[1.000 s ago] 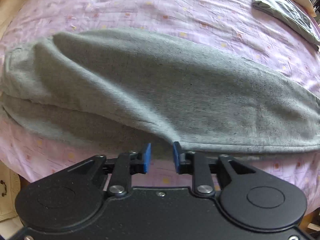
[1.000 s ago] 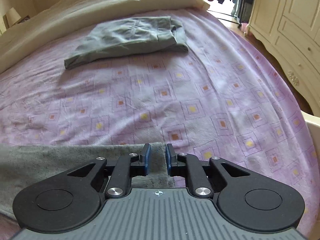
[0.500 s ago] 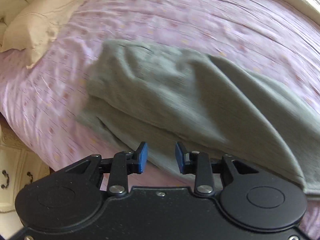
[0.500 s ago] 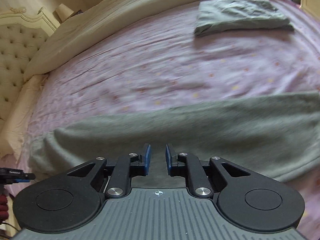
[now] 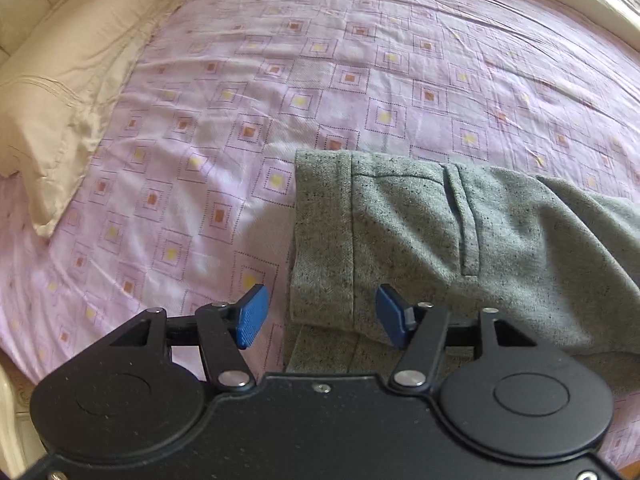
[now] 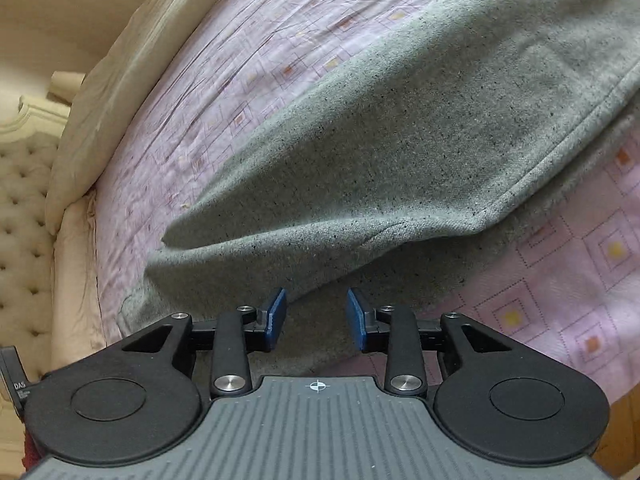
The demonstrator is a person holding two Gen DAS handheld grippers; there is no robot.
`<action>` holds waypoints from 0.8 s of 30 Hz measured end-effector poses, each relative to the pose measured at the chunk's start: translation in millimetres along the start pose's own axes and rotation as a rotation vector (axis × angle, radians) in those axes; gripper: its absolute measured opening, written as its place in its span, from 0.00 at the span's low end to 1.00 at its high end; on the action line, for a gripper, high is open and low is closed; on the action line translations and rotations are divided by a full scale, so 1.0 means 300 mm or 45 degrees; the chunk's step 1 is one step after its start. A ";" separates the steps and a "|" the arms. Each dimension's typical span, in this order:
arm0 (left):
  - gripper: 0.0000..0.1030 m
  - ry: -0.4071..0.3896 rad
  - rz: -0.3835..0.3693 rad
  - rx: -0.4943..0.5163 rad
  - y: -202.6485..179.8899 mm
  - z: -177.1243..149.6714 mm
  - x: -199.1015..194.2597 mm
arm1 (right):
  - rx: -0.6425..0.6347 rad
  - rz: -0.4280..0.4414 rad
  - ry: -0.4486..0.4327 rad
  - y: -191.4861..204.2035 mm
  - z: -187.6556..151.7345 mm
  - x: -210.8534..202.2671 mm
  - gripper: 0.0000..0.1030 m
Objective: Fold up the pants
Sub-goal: 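Grasp the folded trouser edge with the left gripper while the right gripper grasps the fold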
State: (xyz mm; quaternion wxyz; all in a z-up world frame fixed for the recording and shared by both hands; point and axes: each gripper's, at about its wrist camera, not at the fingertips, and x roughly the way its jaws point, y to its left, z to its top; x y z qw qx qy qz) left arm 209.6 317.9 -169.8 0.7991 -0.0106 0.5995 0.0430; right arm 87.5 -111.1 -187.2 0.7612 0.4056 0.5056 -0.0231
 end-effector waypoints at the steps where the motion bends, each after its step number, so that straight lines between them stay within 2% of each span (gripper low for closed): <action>1: 0.64 0.009 -0.029 -0.008 0.007 0.006 0.011 | 0.016 0.010 -0.028 0.002 -0.010 0.005 0.34; 7: 0.67 0.097 -0.108 -0.023 0.015 0.044 0.093 | 0.179 0.056 -0.152 -0.012 -0.004 0.053 0.37; 10: 0.71 0.169 -0.113 -0.052 0.019 0.054 0.139 | 0.245 0.072 -0.169 -0.016 -0.003 0.077 0.37; 11: 0.69 0.184 -0.119 -0.065 0.018 0.054 0.150 | 0.256 0.075 -0.173 -0.016 -0.003 0.083 0.37; 12: 0.58 0.192 -0.138 -0.082 0.018 0.054 0.155 | 0.259 0.082 -0.180 -0.013 -0.002 0.084 0.31; 13: 0.52 0.194 -0.162 -0.101 0.017 0.053 0.154 | 0.254 0.102 -0.201 -0.005 -0.004 0.082 0.22; 14: 0.33 0.178 -0.169 -0.116 0.013 0.052 0.143 | 0.238 0.108 -0.222 0.008 -0.003 0.076 0.04; 15: 0.13 0.169 -0.181 -0.115 0.006 0.053 0.128 | 0.214 0.103 -0.239 0.023 -0.003 0.064 0.01; 20: 0.10 0.079 -0.174 -0.013 -0.031 0.070 -0.014 | 0.073 0.096 -0.298 0.104 0.009 -0.042 0.01; 22: 0.10 0.061 -0.227 -0.012 -0.010 0.081 -0.072 | 0.030 0.079 -0.310 0.120 0.013 -0.079 0.01; 24: 0.10 0.063 -0.272 -0.017 0.014 0.095 -0.120 | -0.035 0.049 -0.277 0.126 0.010 -0.096 0.05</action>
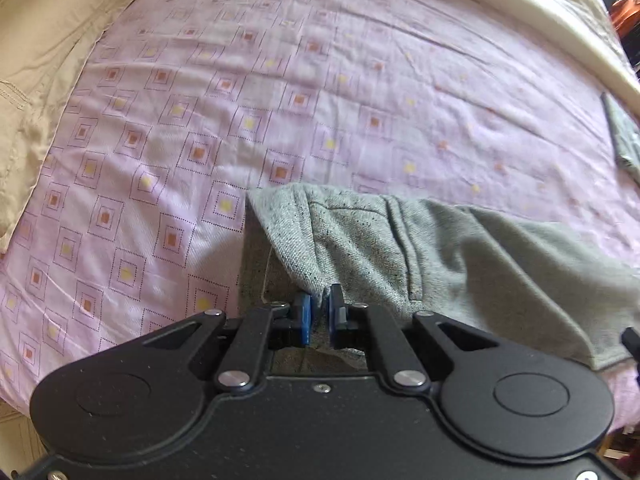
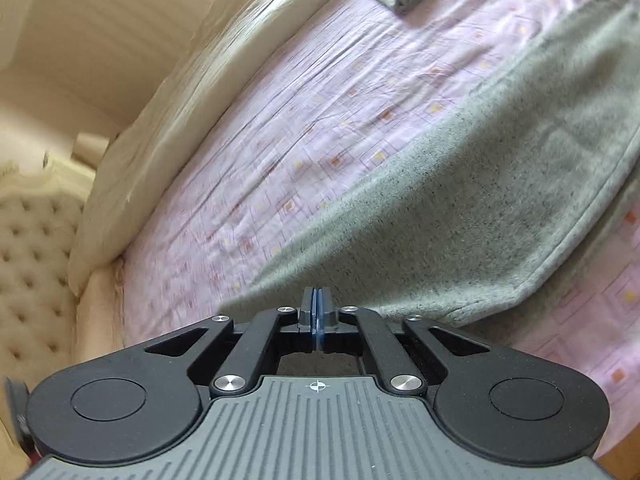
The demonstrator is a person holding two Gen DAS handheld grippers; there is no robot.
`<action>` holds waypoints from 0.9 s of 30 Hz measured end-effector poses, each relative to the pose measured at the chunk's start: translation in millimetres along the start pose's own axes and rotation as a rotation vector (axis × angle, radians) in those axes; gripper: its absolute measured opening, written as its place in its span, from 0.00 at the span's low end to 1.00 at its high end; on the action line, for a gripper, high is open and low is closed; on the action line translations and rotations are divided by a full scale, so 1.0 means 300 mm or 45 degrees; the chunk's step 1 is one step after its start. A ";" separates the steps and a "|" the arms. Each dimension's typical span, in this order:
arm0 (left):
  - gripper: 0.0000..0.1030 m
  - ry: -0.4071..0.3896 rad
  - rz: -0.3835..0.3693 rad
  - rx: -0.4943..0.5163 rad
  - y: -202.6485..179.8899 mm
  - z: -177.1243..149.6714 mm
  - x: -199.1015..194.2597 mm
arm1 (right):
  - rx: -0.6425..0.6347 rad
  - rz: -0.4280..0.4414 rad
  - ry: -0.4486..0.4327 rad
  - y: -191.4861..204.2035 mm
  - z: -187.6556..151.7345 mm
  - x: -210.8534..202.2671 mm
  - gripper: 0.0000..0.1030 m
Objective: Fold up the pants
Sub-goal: 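Grasp the folded trouser edge with the left gripper while the right gripper grasps the fold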
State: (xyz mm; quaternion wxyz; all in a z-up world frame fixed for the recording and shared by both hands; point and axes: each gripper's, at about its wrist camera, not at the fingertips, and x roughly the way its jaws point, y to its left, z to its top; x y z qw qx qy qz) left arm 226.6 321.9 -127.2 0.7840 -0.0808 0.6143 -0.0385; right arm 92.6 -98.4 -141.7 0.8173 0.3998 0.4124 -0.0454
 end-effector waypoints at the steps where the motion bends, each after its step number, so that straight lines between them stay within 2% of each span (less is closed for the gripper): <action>1: 0.10 0.000 -0.013 -0.005 0.007 0.003 -0.021 | -0.030 -0.009 0.027 0.005 -0.006 0.010 0.05; 2: 0.10 -0.005 -0.021 -0.010 0.011 0.007 -0.035 | -0.042 -0.001 0.050 0.002 -0.017 0.018 0.09; 5: 0.10 -0.002 -0.045 -0.038 0.022 0.025 -0.060 | 0.043 0.055 0.159 -0.035 -0.072 0.061 0.37; 6: 0.10 0.000 -0.055 -0.048 0.027 0.027 -0.066 | 0.092 0.070 0.186 -0.052 -0.092 0.080 0.37; 10: 0.10 0.008 -0.043 -0.046 0.028 0.016 -0.078 | 0.285 0.019 0.233 -0.103 -0.167 0.145 0.37; 18: 0.10 0.045 -0.060 -0.071 0.059 -0.008 -0.064 | 0.490 0.004 0.179 -0.143 -0.190 0.189 0.38; 19: 0.10 0.047 -0.066 -0.078 0.062 -0.006 -0.062 | 0.512 -0.005 0.174 -0.149 -0.188 0.193 0.38; 20: 0.10 0.048 -0.069 -0.082 0.063 -0.004 -0.058 | 0.528 0.002 0.178 -0.151 -0.187 0.195 0.34; 21: 0.10 0.049 -0.068 -0.084 0.062 -0.002 -0.056 | 0.529 0.016 0.177 -0.147 -0.183 0.196 0.14; 22: 0.10 0.048 -0.067 -0.083 0.062 0.001 -0.054 | 0.486 0.007 0.155 -0.135 -0.176 0.184 0.04; 25: 0.10 0.039 -0.076 -0.074 0.062 0.000 -0.070 | 0.298 0.002 0.092 -0.070 -0.154 0.114 0.04; 27: 0.10 0.041 -0.086 -0.069 0.065 -0.008 -0.083 | 0.245 0.017 0.066 -0.048 -0.151 0.058 0.04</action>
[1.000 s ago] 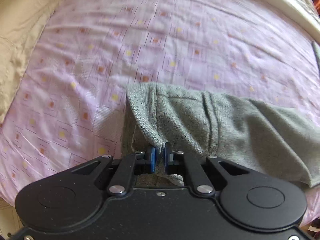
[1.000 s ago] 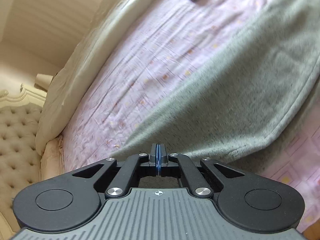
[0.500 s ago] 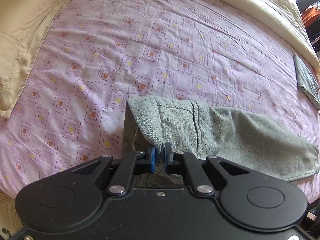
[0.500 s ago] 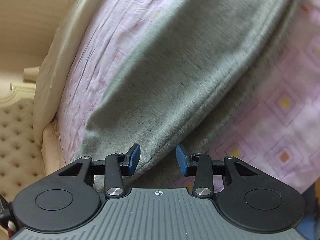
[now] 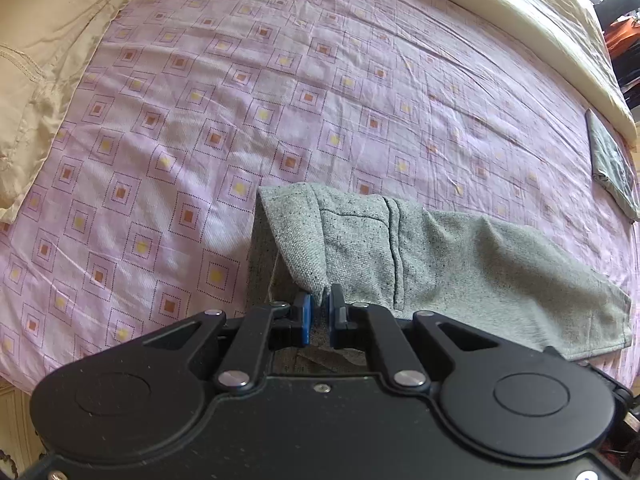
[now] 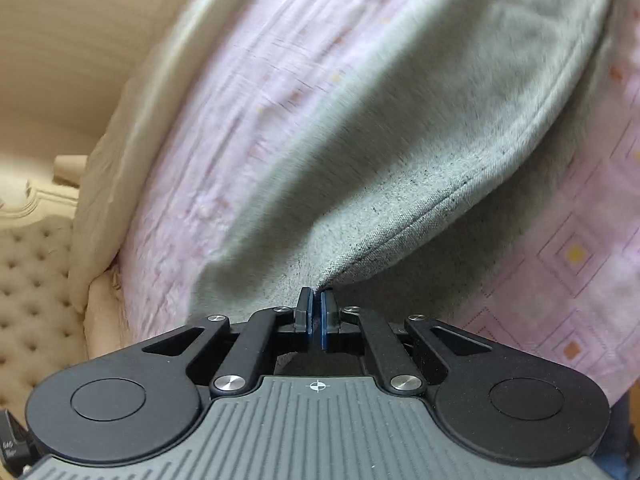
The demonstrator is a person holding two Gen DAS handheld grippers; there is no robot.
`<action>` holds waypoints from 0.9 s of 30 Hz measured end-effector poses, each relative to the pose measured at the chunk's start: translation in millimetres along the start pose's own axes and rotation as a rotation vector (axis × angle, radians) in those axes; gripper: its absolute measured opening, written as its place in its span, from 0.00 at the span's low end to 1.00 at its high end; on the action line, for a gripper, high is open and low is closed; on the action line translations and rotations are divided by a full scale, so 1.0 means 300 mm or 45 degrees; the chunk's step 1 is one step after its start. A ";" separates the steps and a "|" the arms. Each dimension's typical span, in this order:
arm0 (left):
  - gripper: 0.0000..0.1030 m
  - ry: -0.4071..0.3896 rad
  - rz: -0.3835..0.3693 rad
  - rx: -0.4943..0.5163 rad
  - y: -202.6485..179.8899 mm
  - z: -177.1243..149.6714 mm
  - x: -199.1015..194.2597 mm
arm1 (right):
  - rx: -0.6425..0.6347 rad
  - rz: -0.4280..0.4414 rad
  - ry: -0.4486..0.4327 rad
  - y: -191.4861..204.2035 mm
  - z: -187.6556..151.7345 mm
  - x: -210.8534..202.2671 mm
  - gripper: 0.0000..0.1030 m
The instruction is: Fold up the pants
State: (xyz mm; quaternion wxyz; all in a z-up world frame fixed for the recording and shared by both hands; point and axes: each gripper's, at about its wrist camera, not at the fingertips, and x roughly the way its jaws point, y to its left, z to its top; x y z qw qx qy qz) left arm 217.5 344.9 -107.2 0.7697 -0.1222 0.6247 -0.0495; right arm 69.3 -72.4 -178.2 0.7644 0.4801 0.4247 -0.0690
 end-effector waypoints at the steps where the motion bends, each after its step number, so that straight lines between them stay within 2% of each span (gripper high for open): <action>1: 0.11 0.006 -0.007 -0.003 0.006 -0.008 -0.003 | -0.024 -0.006 0.001 0.003 -0.001 -0.020 0.04; 3: 0.11 0.029 -0.007 -0.018 0.020 -0.029 0.010 | -0.060 -0.043 0.035 -0.004 -0.017 -0.031 0.04; 6: 0.11 0.085 0.036 -0.034 0.043 -0.065 0.088 | -0.067 -0.151 0.116 -0.038 -0.040 0.040 0.04; 8: 0.11 0.113 0.092 -0.039 0.051 -0.081 0.155 | -0.061 -0.199 0.147 -0.061 -0.053 0.093 0.04; 11: 0.18 0.138 0.196 0.005 0.040 -0.089 0.242 | -0.049 -0.252 0.187 -0.067 -0.043 0.162 0.08; 14: 0.23 0.156 0.274 0.064 0.013 -0.098 0.255 | -0.049 -0.258 0.239 -0.048 -0.021 0.163 0.10; 16: 0.27 0.123 0.282 0.080 0.001 -0.104 0.211 | -0.103 -0.271 0.243 -0.037 -0.009 0.117 0.10; 19: 0.39 0.093 0.309 0.071 -0.008 -0.102 0.144 | -0.150 -0.274 0.224 -0.027 0.025 0.051 0.12; 21: 0.33 0.080 0.409 0.060 -0.015 -0.098 0.111 | -0.173 -0.278 0.193 -0.022 0.050 0.009 0.15; 24: 0.30 -0.031 0.523 0.104 -0.059 -0.096 0.053 | -0.248 -0.275 0.117 -0.013 0.101 -0.032 0.15; 25: 0.30 -0.063 0.533 0.115 -0.086 -0.092 0.039 | -0.279 -0.279 0.094 -0.013 0.122 -0.024 0.15; 27: 0.30 -0.108 0.481 0.123 -0.147 -0.083 0.030 | -0.316 -0.278 0.077 -0.008 0.164 0.007 0.15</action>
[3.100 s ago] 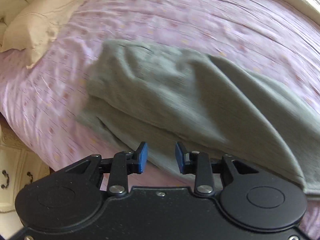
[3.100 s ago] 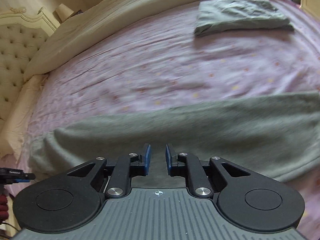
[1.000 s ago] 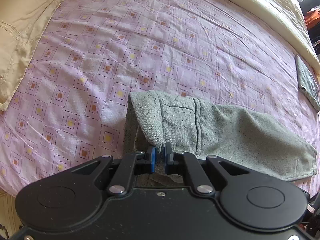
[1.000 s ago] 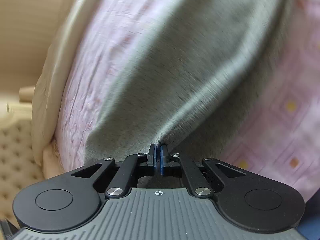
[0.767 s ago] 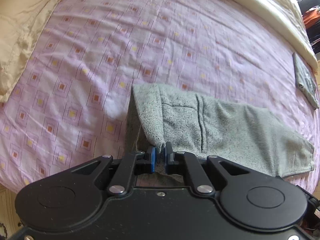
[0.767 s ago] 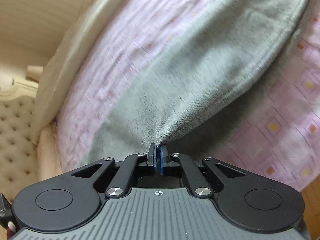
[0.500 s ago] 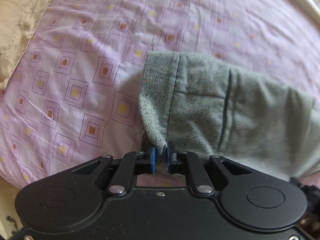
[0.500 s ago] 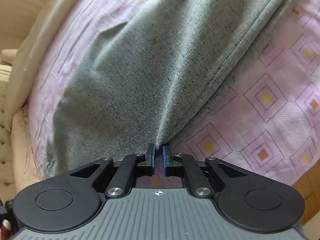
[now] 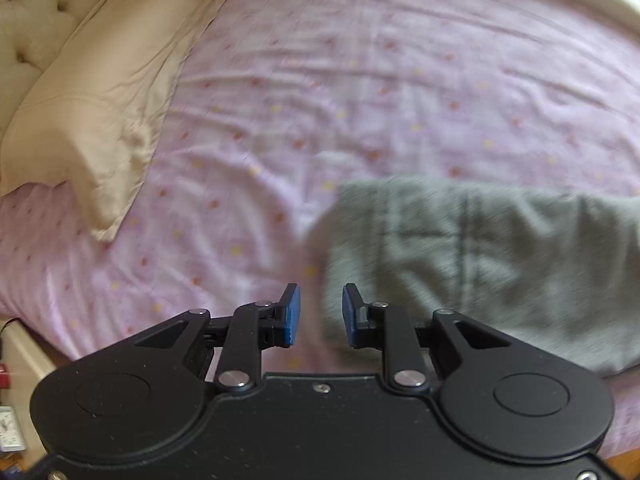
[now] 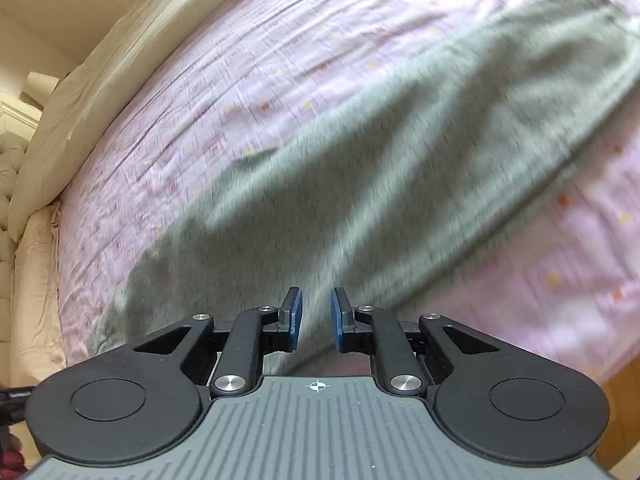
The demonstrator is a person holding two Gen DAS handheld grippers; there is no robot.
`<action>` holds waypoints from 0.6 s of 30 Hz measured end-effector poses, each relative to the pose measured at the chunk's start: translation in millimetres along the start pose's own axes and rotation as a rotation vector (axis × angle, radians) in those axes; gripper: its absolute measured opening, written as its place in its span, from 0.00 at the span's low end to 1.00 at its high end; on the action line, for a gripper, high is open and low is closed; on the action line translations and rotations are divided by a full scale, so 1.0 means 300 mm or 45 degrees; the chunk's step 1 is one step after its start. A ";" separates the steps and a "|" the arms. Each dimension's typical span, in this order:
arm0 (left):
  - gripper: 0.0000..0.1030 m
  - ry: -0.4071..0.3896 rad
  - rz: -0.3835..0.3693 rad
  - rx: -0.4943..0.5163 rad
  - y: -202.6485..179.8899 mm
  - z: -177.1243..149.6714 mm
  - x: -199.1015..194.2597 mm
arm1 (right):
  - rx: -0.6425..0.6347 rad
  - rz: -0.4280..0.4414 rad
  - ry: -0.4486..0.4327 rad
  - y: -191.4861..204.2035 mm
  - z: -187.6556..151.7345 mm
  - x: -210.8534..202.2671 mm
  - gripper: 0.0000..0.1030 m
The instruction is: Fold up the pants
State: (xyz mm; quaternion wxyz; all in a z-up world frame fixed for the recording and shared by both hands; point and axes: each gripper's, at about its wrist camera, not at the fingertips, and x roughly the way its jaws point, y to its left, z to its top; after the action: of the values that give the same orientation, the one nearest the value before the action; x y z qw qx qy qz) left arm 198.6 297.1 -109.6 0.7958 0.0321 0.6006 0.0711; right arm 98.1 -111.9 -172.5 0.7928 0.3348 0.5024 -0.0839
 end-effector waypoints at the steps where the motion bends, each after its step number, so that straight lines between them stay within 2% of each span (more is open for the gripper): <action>1: 0.30 -0.010 -0.040 0.002 -0.040 0.009 -0.003 | -0.016 -0.006 -0.005 -0.008 0.024 0.028 0.15; 6: 0.33 -0.012 -0.227 0.043 -0.279 -0.009 0.039 | -0.148 -0.075 0.045 -0.020 0.080 0.129 0.15; 8: 0.36 0.040 -0.259 0.060 -0.349 -0.049 0.095 | -0.208 -0.178 0.149 -0.048 0.067 0.173 0.14; 9: 0.36 0.086 -0.240 0.066 -0.374 -0.070 0.128 | -0.208 -0.205 0.200 -0.076 0.055 0.191 0.08; 10: 0.36 0.140 -0.199 0.072 -0.386 -0.091 0.170 | -0.208 -0.163 0.174 -0.099 0.044 0.178 0.07; 12: 0.34 0.241 -0.139 0.078 -0.385 -0.136 0.249 | -0.229 -0.142 0.203 -0.114 0.041 0.163 0.06; 14: 0.34 0.222 -0.143 0.126 -0.388 -0.152 0.246 | -0.255 -0.141 0.243 -0.113 0.051 0.155 0.06; 16: 0.31 0.256 -0.114 0.191 -0.412 -0.140 0.226 | -0.274 -0.117 0.268 -0.099 0.080 0.141 0.08; 18: 0.28 0.199 -0.139 0.182 -0.425 -0.113 0.173 | -0.318 -0.037 0.225 -0.073 0.119 0.104 0.10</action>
State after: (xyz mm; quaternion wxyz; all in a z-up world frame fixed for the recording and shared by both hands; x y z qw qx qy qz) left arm 189.6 177.9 -185.6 0.7449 0.0505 0.6652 -0.0131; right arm 129.3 -144.3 -199.0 0.7797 0.2326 0.5813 -0.0024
